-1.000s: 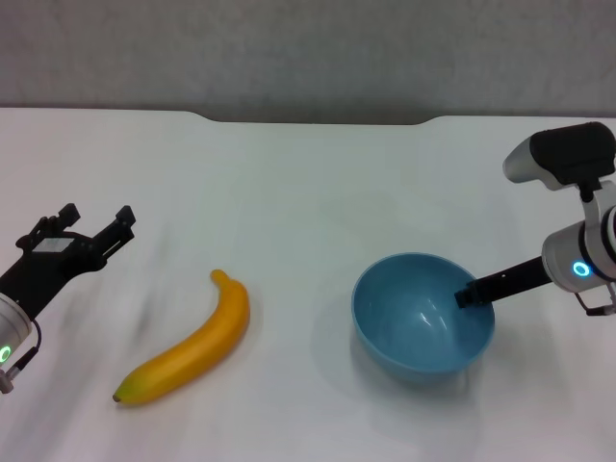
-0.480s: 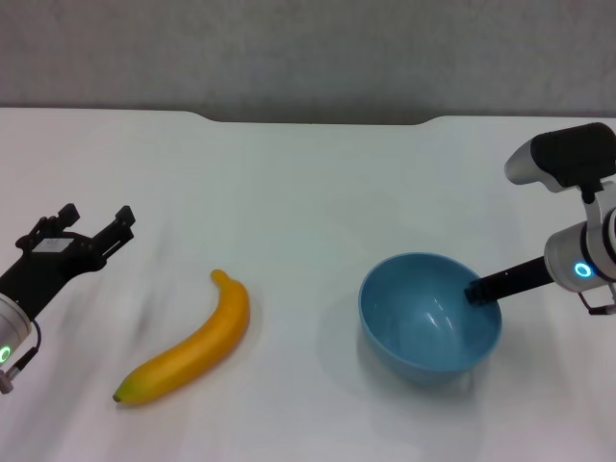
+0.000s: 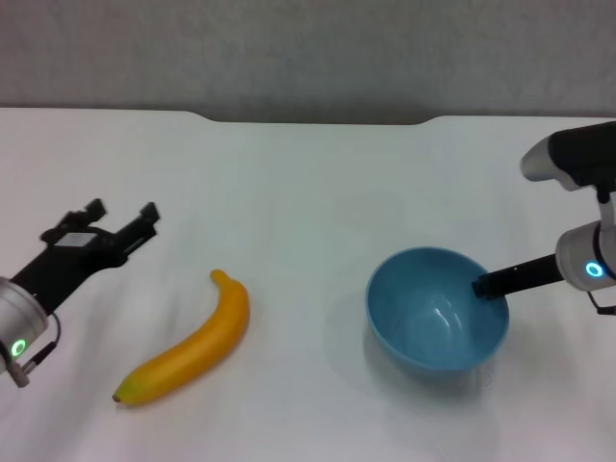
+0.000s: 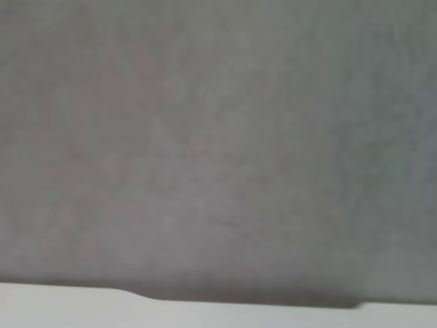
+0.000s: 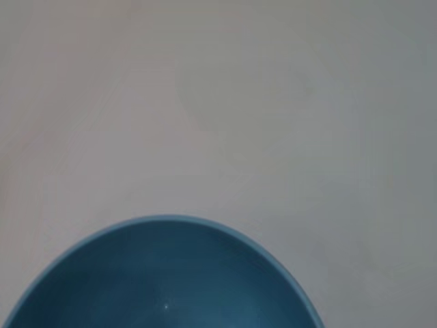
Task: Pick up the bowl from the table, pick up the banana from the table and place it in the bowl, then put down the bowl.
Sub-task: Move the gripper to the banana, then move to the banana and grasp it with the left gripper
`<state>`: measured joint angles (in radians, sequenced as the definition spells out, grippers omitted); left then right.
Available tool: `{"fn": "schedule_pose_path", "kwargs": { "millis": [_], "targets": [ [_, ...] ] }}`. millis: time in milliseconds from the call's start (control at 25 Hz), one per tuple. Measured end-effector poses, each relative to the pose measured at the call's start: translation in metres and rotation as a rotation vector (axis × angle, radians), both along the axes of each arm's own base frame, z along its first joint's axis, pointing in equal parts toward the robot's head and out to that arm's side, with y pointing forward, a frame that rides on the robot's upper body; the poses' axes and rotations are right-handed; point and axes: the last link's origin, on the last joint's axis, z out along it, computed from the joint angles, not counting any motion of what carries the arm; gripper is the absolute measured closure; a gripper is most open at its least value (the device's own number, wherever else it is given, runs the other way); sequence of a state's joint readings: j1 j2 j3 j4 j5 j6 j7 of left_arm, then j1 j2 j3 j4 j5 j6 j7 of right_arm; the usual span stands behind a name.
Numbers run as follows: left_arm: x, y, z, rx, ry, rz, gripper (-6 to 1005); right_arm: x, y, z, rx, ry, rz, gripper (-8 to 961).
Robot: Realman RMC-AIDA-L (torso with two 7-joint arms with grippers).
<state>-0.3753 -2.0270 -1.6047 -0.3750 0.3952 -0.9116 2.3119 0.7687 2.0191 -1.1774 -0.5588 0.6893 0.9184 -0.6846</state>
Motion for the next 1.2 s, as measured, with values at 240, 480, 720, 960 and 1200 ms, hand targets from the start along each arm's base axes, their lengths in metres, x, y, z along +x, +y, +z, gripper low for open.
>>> {"fn": "schedule_pose_path", "kwargs": {
  "millis": [240, 480, 720, 960, 1200],
  "targets": [
    [0.015, 0.010, 0.004, -0.161, -0.006, -0.009, 103, -0.004, -0.002, 0.005, 0.024, 0.033, 0.025, 916],
    [0.030, 0.013, 0.001, -0.252, 0.115, -0.050, 103, -0.008, -0.002, 0.007, 0.025, 0.043, 0.037, 914],
    [0.044, 0.011, -0.004, -0.386, 0.280, -0.066, 103, -0.009, -0.003, 0.006, 0.017, 0.039, 0.045, 912],
    [0.043, 0.007, -0.013, -0.457, 0.365, -0.045, 103, -0.008, -0.004, 0.007, 0.018, 0.039, 0.042, 910],
    [0.050, -0.003, -0.025, -0.534, 0.356, -0.089, 104, -0.007, -0.007, 0.014, 0.038, 0.059, 0.046, 908]
  ]
}}
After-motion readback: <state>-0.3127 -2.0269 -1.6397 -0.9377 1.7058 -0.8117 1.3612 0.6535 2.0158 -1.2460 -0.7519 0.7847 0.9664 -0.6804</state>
